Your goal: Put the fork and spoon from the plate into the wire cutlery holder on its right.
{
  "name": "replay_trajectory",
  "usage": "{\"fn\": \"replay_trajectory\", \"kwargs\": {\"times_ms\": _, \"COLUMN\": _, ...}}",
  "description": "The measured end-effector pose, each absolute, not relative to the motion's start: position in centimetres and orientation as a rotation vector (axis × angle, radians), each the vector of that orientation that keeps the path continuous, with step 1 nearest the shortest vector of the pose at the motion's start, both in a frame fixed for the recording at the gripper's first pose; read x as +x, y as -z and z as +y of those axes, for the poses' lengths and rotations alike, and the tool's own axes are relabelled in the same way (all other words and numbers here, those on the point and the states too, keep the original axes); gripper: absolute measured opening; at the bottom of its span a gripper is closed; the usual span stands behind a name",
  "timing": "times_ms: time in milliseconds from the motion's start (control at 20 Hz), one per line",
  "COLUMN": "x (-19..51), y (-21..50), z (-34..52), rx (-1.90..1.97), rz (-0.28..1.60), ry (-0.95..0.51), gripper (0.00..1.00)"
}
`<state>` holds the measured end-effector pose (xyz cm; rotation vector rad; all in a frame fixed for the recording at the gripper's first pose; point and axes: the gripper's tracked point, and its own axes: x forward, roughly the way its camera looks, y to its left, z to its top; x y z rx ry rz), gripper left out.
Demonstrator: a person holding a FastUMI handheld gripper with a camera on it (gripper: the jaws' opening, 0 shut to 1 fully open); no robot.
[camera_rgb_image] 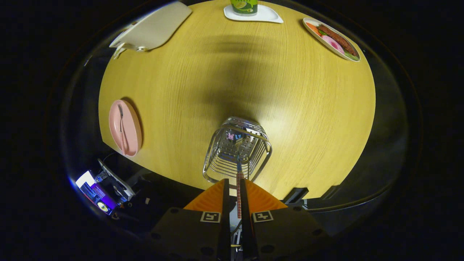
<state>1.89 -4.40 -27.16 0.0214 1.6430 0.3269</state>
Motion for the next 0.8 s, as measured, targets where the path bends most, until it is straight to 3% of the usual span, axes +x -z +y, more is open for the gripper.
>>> {"fn": "replay_trajectory", "kwargs": {"times_ms": 200, "x": 2.9, "y": 24.1, "z": -2.1, "rx": 0.102, "rz": 1.461, "ry": -0.386, "gripper": 0.18}}
{"fn": "replay_trajectory", "kwargs": {"times_ms": 350, "x": 2.3, "y": 22.2, "z": 1.1, "rx": 0.121, "rz": 1.369, "ry": -0.454, "gripper": 0.31}}
{"fn": "replay_trajectory", "kwargs": {"times_ms": 500, "x": 1.3, "y": 20.4, "z": 6.1, "rx": 0.168, "rz": 1.308, "ry": -0.533, "gripper": 0.36}}
{"fn": "replay_trajectory", "kwargs": {"times_ms": 600, "x": 0.3, "y": 19.6, "z": 9.6, "rx": 0.191, "rz": 1.294, "ry": -0.588, "gripper": 0.40}}
{"fn": "replay_trajectory", "kwargs": {"times_ms": 750, "x": -1.4, "y": 19.0, "z": 14.8, "rx": 0.186, "rz": 1.295, "ry": -0.668, "gripper": 0.55}}
{"fn": "replay_trajectory", "kwargs": {"times_ms": 800, "x": -1.9, "y": 19.4, "z": 16.6, "rx": 0.181, "rz": 1.303, "ry": -0.683, "gripper": 0.55}}
